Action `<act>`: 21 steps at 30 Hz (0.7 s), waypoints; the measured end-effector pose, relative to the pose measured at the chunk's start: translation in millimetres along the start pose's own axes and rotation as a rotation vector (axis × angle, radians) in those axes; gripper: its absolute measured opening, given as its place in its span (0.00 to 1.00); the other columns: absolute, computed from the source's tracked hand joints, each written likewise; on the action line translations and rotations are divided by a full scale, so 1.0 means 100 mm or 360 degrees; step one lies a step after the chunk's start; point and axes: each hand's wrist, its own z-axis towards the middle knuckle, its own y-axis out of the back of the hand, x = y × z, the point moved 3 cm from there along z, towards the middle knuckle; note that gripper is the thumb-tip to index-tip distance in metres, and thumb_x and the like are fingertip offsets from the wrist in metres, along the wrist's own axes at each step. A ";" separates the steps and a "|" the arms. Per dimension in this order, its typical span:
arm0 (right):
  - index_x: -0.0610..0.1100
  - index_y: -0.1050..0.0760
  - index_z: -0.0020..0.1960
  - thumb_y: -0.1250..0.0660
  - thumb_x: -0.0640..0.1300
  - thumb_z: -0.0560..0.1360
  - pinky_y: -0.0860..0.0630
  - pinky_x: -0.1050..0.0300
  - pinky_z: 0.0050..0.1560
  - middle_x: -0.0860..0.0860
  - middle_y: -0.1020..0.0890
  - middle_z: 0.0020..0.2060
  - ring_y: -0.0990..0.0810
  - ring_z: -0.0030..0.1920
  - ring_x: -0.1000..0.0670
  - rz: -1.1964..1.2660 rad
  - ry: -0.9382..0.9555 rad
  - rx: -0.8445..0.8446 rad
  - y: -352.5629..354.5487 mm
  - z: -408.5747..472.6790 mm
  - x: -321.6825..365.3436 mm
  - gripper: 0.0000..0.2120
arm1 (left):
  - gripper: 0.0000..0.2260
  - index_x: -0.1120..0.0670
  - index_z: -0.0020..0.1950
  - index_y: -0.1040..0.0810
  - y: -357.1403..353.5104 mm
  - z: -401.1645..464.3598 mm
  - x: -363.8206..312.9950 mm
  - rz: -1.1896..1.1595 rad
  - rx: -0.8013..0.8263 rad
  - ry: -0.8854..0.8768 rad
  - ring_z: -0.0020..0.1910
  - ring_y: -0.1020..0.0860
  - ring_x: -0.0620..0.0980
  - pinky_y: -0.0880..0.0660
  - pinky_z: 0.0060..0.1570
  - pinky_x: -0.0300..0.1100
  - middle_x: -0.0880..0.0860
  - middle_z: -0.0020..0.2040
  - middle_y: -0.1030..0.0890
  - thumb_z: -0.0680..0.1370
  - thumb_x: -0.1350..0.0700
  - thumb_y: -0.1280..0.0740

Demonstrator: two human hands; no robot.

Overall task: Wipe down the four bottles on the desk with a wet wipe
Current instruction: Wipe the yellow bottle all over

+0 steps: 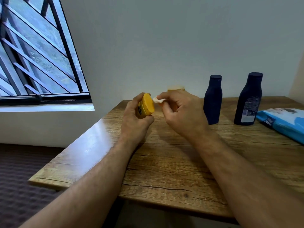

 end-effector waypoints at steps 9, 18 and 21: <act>0.46 0.18 0.56 0.33 0.43 0.78 0.29 0.72 0.43 0.52 0.19 0.46 0.24 0.44 0.58 -0.0031 -0.0080 0.0050 -0.07 0.03 0.00 0.09 | 0.32 0.44 0.70 0.25 -0.05 -0.03 -0.05 0.0203 0.0187 -0.0107 0.60 0.24 0.46 0.24 0.58 0.40 0.48 0.60 0.24 0.66 0.58 0.30; 0.48 0.17 0.55 0.28 0.43 0.75 0.24 0.68 0.44 0.53 0.19 0.46 0.22 0.45 0.57 0.0060 0.0024 0.0209 -0.04 -0.03 0.04 0.10 | 0.31 0.42 0.69 0.24 -0.05 -0.01 0.01 0.0037 0.0102 -0.0026 0.62 0.21 0.47 0.22 0.62 0.48 0.50 0.63 0.22 0.66 0.60 0.28; 0.47 0.16 0.55 0.27 0.41 0.74 0.27 0.71 0.44 0.53 0.19 0.46 0.23 0.44 0.58 0.0102 0.0025 0.0229 -0.05 -0.01 0.02 0.10 | 0.31 0.44 0.70 0.25 -0.05 -0.02 -0.01 0.0048 0.0109 -0.0030 0.61 0.22 0.44 0.23 0.59 0.40 0.49 0.63 0.22 0.67 0.59 0.28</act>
